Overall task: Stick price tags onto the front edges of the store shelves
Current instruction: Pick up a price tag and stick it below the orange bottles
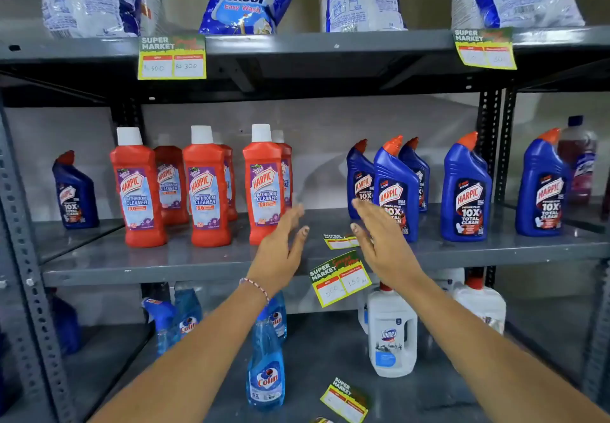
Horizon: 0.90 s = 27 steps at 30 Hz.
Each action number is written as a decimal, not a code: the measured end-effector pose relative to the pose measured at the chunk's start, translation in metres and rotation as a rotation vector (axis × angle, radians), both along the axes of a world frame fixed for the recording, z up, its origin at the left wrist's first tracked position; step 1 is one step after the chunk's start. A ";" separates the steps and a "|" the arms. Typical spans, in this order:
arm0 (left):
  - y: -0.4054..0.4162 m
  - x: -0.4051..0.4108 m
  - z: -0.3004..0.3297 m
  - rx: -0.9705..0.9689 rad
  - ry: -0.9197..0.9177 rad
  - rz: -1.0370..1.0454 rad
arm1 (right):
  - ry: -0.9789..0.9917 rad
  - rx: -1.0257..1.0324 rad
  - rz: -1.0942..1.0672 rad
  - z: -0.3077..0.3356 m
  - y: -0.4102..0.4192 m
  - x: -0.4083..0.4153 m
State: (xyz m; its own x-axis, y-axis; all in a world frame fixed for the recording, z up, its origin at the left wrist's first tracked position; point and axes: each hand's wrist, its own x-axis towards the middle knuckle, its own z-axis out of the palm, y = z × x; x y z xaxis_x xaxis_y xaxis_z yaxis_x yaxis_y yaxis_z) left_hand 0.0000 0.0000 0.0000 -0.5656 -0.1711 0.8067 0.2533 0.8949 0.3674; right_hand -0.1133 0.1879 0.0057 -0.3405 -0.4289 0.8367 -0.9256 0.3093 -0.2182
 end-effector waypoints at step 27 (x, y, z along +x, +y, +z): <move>0.003 0.014 -0.037 0.100 -0.081 -0.140 | -0.480 0.055 0.222 -0.026 -0.011 0.020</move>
